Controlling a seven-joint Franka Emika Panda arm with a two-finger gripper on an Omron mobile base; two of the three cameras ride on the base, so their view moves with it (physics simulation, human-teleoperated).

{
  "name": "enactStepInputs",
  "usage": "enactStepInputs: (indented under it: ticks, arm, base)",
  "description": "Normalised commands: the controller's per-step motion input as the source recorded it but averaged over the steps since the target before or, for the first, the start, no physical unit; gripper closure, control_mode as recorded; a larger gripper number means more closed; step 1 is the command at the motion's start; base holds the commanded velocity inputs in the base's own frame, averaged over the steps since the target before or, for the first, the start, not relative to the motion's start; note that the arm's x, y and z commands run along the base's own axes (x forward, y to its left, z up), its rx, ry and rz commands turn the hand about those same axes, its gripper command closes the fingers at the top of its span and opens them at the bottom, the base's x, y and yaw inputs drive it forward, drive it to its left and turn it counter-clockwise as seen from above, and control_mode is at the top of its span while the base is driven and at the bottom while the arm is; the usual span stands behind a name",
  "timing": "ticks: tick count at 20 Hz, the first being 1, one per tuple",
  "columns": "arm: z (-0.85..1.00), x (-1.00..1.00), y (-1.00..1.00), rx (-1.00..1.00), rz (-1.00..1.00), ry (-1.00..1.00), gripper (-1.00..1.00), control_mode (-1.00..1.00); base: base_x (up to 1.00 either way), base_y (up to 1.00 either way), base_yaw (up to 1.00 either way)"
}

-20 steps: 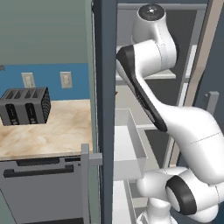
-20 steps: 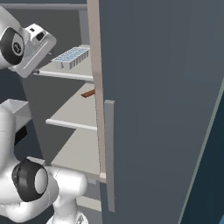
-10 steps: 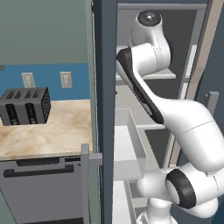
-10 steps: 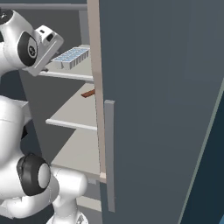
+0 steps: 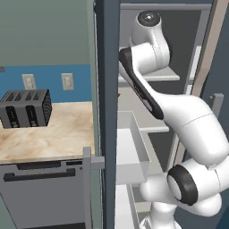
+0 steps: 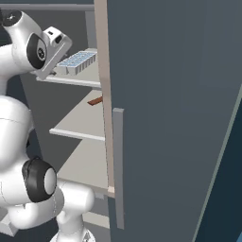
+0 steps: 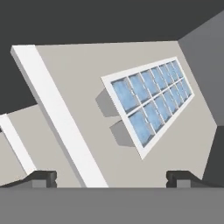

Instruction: Open the freezer door, pick up the ice cube tray from the freezer, and place it on the dining counter.

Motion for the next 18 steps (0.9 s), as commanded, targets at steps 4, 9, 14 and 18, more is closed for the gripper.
enactStepInputs:
  ticks: [4, 9, 14, 18]
  arm:
    - [-0.15, 0.22, 0.00, 0.00, 0.03, -0.01, -1.00, -1.00]
    - [-0.21, 0.19, 0.00, 0.00, 0.05, -0.01, -1.00, -1.00]
    - [-0.06, 0.25, 0.00, 0.00, 0.04, 0.00, -1.00, -1.00]
    - [0.00, 0.29, 0.00, 0.00, 0.03, 0.00, -1.00, -1.00]
  base:
    - [0.00, 0.00, 0.00]
    - [0.00, 0.00, 0.00]
    - [0.00, 0.00, 0.00]
    - [0.00, 0.00, 0.00]
